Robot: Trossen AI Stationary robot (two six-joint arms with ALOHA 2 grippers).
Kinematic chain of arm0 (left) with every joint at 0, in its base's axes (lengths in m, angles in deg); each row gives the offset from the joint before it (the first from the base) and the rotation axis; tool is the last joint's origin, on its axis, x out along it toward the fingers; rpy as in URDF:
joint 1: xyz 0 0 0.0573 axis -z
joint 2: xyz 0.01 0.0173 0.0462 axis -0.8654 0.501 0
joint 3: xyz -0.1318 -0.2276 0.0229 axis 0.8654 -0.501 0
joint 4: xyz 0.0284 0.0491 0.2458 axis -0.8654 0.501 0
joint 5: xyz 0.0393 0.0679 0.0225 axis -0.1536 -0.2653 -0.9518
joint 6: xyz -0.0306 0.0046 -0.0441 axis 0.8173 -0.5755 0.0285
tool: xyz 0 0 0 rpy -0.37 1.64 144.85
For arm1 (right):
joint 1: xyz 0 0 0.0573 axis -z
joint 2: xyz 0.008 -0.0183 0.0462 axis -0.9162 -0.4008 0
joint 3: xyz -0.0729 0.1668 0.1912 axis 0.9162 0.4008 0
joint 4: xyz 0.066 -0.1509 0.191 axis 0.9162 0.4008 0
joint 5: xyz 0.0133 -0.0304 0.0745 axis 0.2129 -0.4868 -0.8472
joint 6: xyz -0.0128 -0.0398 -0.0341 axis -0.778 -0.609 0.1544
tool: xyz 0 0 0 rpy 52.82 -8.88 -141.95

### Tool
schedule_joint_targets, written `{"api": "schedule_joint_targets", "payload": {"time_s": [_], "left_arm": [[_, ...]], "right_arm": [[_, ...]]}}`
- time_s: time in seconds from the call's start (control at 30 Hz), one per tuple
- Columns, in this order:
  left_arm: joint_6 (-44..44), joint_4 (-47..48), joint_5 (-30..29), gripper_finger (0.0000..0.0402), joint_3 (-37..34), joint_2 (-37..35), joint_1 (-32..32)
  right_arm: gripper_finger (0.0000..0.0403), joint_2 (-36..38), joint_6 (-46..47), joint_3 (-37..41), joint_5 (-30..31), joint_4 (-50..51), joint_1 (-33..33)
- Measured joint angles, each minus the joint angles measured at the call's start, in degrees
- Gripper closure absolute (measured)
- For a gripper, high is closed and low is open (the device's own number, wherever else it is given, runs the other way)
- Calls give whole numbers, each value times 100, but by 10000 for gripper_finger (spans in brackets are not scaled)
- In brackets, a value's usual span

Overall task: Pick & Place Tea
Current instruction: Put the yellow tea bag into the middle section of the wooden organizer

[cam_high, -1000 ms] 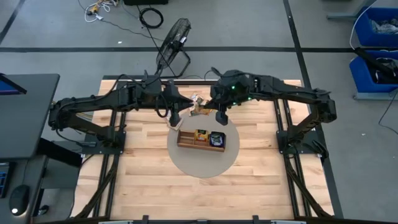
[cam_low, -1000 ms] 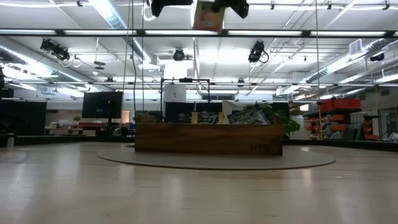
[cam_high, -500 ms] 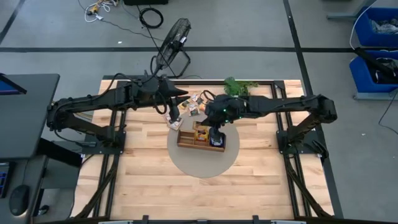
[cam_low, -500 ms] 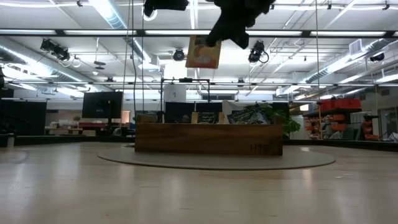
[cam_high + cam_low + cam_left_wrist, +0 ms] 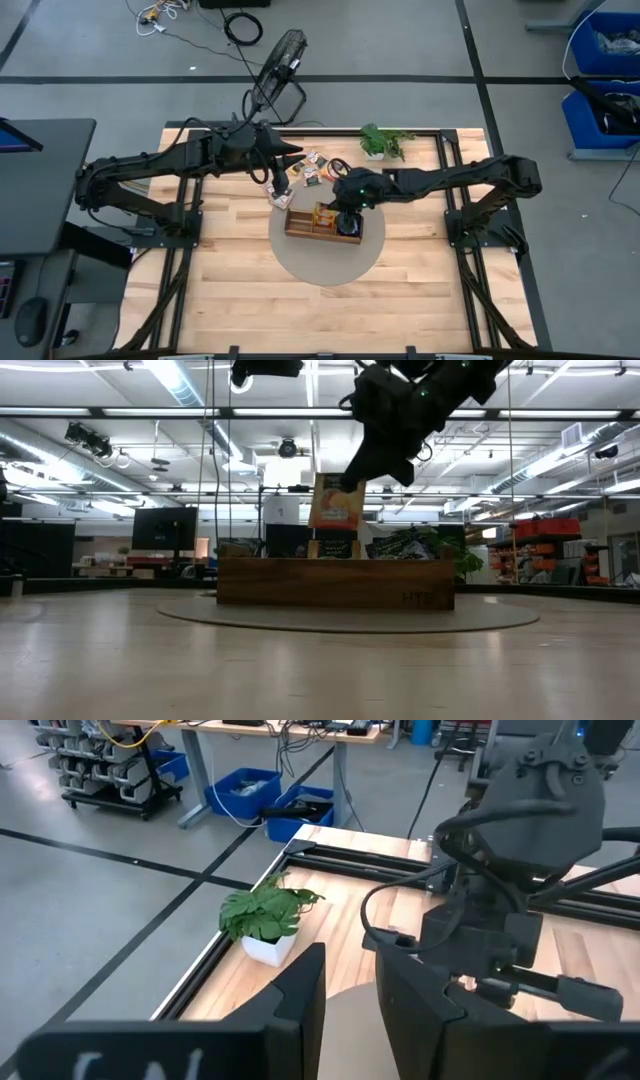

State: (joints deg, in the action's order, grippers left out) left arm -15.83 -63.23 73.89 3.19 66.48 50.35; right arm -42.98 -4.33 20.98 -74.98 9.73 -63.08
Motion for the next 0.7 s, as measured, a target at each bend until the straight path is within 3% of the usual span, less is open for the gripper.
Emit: {"api": "schedule_joint_targets", "payload": {"time_s": [0.33, 0.7], "left_arm": [[0, -2, 0, 305, 0, 0, 0], [-2, -52, 0, 305, 0, 0, 0]], "right_arm": [[403, -614, -261, 4, -188, -177, 4], [403, -706, -649, 4, -220, -45, 44]]}}
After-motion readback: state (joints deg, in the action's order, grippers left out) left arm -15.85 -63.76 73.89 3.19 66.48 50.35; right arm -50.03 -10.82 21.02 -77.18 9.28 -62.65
